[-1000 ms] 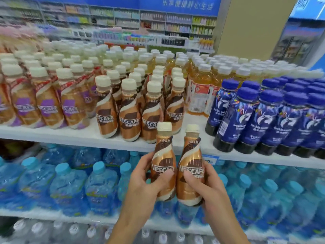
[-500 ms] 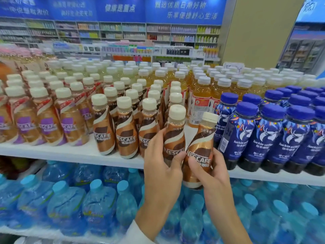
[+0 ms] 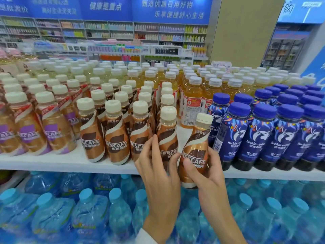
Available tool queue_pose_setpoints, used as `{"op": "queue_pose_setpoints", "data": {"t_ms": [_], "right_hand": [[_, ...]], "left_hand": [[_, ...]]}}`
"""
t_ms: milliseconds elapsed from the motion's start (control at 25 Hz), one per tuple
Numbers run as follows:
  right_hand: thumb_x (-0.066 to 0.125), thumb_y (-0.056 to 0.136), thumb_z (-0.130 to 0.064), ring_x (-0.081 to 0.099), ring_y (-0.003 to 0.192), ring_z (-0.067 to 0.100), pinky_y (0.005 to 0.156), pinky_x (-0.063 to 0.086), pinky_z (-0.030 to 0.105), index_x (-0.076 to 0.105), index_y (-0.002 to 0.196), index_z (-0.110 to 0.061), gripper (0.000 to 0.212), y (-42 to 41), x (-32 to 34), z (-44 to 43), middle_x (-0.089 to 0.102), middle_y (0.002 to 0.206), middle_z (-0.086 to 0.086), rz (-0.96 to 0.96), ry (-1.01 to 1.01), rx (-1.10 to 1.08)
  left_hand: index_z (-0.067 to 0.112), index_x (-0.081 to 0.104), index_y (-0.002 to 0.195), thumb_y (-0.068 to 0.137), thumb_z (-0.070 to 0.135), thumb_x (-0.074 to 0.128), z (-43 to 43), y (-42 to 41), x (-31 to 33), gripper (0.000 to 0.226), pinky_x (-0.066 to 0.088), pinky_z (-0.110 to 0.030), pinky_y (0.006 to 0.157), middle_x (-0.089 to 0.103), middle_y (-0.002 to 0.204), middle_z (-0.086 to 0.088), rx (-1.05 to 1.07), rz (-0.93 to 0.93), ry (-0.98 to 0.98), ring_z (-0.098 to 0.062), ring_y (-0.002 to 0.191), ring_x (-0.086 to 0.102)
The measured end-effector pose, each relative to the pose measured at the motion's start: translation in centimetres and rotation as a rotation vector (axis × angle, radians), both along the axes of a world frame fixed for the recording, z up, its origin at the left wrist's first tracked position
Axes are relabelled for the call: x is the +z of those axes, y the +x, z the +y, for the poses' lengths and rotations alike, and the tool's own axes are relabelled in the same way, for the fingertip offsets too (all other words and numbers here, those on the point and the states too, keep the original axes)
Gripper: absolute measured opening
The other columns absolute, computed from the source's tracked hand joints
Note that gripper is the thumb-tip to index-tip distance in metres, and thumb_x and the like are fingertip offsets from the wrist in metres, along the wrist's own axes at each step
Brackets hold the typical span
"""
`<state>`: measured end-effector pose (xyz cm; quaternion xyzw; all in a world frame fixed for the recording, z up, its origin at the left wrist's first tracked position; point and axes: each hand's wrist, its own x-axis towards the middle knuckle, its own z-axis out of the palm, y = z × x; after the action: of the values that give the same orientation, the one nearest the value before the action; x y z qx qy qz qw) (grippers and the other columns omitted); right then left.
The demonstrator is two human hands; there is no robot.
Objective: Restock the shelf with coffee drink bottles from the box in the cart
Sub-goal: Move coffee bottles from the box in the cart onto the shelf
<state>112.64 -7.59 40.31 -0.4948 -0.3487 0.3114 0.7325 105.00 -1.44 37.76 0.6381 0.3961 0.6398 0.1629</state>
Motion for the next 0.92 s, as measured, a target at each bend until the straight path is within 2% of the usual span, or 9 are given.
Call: {"op": "queue_pose_setpoints", "data": {"t_ms": [80,200,400,520,760,920], "right_hand": [[0.074,0.080,-0.020,0.070,0.110,0.012,0.084,0.056,0.021,0.053,0.136,-0.025,0.060,-0.1,0.1,0.2,0.073,0.118,-0.003,-0.007,0.016,0.002],[0.073,0.080,-0.017,0.071,0.105,0.010,0.081,0.056,0.018,0.054,0.133,-0.022,0.057,-0.2,0.8,0.5,0.075,0.112,-0.006,-0.037,0.040,-0.022],[0.071,0.089,-0.005,0.069,0.107,0.008,0.087,0.055,0.020,0.050,0.135,-0.023,0.054,0.6,1.4,1.6,0.073,0.113,-0.010,-0.123,0.041,-0.040],[0.072,0.088,-0.005,0.068,0.111,0.008,0.096,0.055,0.026,0.049,0.137,-0.023,0.058,1.0,0.9,2.2,0.071,0.118,-0.010,-0.157,0.029,-0.037],[0.071,0.091,-0.005,0.063,0.121,0.014,0.106,0.050,0.045,0.047,0.141,-0.026,0.059,2.0,0.2,2.9,0.068,0.128,-0.003,-0.247,-0.015,0.023],[0.080,0.085,-0.012,0.064,0.116,0.006,0.102,0.053,0.038,0.052,0.132,-0.042,0.062,2.6,0.5,2.1,0.069,0.124,-0.012,-0.430,-0.143,-0.037]], "left_hand": [[0.011,0.048,0.146,0.096,0.026,0.067,0.5,0.0,-0.2,0.055,0.030,-0.012,0.107,0.038,0.139,-0.001,0.014,-0.005,0.057,0.004,0.129,0.033],[0.016,0.048,0.144,0.093,0.024,0.070,0.7,0.1,-0.2,0.056,0.032,-0.013,0.106,0.041,0.131,0.002,0.027,-0.010,0.060,0.003,0.127,0.035],[0.016,0.053,0.138,0.091,0.020,0.073,1.1,0.0,-0.3,0.051,0.052,-0.030,0.093,0.042,0.125,-0.001,-0.010,0.014,0.102,-0.016,0.117,0.050],[0.020,0.050,0.140,0.091,0.021,0.073,1.2,-0.4,-0.4,0.054,0.053,-0.025,0.087,0.042,0.122,-0.001,-0.037,0.036,0.067,-0.019,0.109,0.054],[0.023,0.043,0.145,0.086,0.008,0.076,0.9,-1.5,-1.2,0.069,0.050,-0.021,0.090,0.042,0.122,-0.001,-0.146,0.040,0.029,-0.020,0.102,0.055],[0.023,0.044,0.144,0.085,0.007,0.077,0.9,-2.0,-1.2,0.069,0.044,-0.011,0.090,0.042,0.121,0.002,-0.174,0.026,0.031,-0.014,0.099,0.054]]}}
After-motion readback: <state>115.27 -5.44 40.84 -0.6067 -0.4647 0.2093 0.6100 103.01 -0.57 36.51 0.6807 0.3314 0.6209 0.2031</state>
